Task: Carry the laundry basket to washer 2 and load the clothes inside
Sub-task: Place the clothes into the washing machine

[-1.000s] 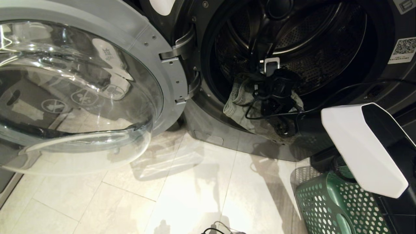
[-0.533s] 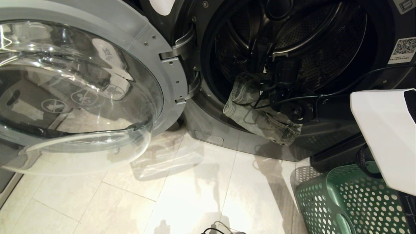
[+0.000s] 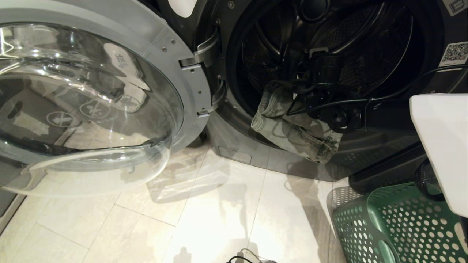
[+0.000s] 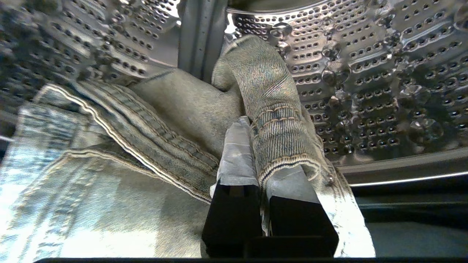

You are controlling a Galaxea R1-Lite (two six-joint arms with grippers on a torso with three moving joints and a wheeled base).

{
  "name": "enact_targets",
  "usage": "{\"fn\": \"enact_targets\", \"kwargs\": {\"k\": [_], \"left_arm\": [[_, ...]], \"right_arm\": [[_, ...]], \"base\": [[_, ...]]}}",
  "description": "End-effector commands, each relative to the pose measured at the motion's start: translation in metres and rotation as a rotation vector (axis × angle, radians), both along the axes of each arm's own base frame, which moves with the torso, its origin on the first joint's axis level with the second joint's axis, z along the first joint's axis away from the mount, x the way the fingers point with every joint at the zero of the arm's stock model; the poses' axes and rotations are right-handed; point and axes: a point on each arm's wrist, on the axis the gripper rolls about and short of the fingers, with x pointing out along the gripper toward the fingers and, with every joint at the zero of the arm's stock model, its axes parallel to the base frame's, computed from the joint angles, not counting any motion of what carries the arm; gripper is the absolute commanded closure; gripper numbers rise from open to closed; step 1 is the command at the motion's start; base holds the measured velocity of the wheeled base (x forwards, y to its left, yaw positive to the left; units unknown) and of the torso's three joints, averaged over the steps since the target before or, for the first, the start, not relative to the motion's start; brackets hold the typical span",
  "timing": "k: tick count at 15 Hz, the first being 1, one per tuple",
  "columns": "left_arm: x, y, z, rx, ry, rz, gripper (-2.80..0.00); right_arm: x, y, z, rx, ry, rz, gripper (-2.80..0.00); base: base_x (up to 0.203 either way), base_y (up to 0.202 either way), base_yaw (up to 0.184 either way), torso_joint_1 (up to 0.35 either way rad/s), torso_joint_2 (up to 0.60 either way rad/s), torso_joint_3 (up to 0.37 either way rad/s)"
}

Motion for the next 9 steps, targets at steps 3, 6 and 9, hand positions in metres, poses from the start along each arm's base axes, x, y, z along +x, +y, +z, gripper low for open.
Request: {"fn": "enact_targets", "kwargs": {"k": [3, 6, 9], "left_arm": [[0.000, 0.000, 0.000, 0.000, 0.003, 0.000, 0.00], [0.000, 0.000, 0.000, 0.000, 0.001, 0.000, 0.00], [0.000, 0.000, 0.000, 0.000, 0.002, 0.000, 0.00]], "right_arm": [[-0.017, 0.004, 0.012, -0.003, 0.041, 0.021, 0.00], [-0.030, 0.008, 0.025, 0.046, 0.037, 0.040, 0.00], [-0.037, 0.015, 0.035, 0.104, -0.035, 0.052, 0.00]], "base": [[0.000, 0.000, 0.000, 0.000, 0.00, 0.000], [0.000, 0.000, 0.000, 0.000, 0.00, 0.000], [0.000, 0.000, 0.000, 0.000, 0.00, 0.000]]}}
